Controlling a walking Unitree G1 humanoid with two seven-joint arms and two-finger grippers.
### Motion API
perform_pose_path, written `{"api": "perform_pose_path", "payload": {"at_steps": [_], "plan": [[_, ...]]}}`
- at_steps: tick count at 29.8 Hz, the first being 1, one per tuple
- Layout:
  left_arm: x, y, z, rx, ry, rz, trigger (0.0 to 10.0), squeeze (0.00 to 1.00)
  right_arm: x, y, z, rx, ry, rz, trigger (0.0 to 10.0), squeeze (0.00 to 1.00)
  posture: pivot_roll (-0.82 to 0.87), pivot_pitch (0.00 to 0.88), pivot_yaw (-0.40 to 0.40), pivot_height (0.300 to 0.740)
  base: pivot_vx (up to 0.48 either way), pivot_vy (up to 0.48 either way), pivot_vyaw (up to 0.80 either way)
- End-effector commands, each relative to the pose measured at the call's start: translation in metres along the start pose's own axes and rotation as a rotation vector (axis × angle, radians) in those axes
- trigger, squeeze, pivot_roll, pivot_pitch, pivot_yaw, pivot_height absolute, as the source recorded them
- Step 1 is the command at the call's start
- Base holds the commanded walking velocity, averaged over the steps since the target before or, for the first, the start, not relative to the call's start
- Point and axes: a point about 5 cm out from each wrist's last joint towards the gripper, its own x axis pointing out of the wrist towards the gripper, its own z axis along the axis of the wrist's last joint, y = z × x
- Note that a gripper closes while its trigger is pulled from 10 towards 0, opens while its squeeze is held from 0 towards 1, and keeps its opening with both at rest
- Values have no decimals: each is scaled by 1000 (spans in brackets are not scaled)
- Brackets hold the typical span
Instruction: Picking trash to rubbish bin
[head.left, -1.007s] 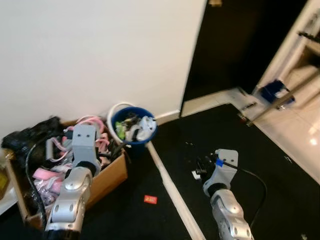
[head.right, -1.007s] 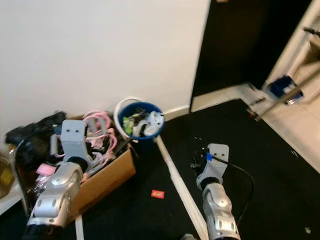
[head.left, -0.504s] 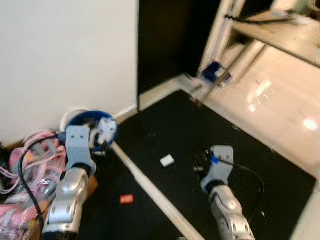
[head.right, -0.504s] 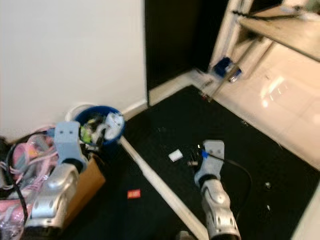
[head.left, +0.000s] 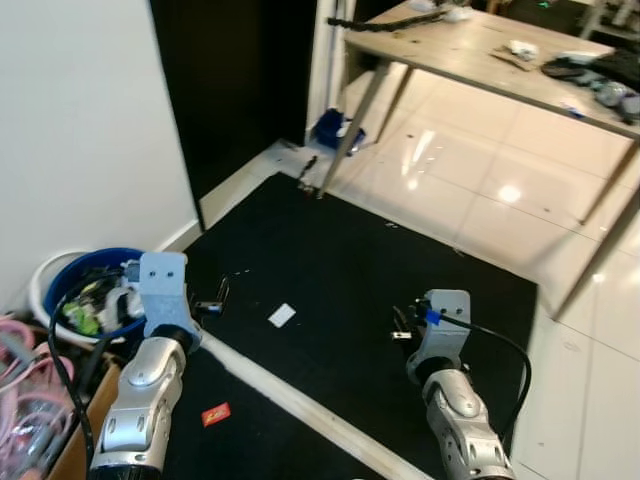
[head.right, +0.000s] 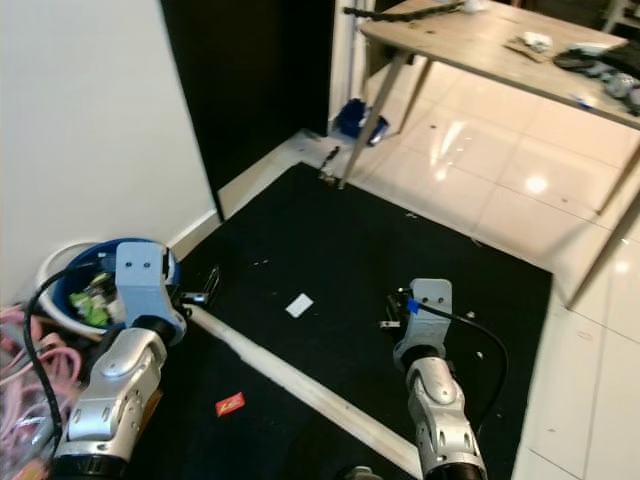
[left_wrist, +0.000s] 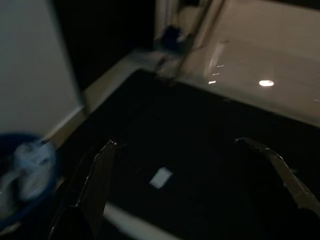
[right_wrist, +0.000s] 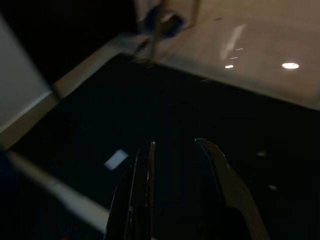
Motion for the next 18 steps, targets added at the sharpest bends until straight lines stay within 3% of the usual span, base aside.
{"api": "perform_pose_path", "payload": {"at_steps": [1, 8, 18], "plan": [[-3, 0, -10, 24, 40, -16, 10000, 0, -6, -4, -4, 15, 3, -30, 10000, 0, 41, 126, 13, 740, 0, 0, -800], [-9, -1, -16, 78, 60, -86, 10000, 0, -11, -3, 0, -3, -45, -34, 10000, 0, 32, 131, 23, 740, 0, 0, -800], [-9, -2, -15, 60, 54, -102, 10000, 0, -13, 5, 7, 5, -77, 8, 10000, 0, 36, 137, 17, 740, 0, 0, -800]]}}
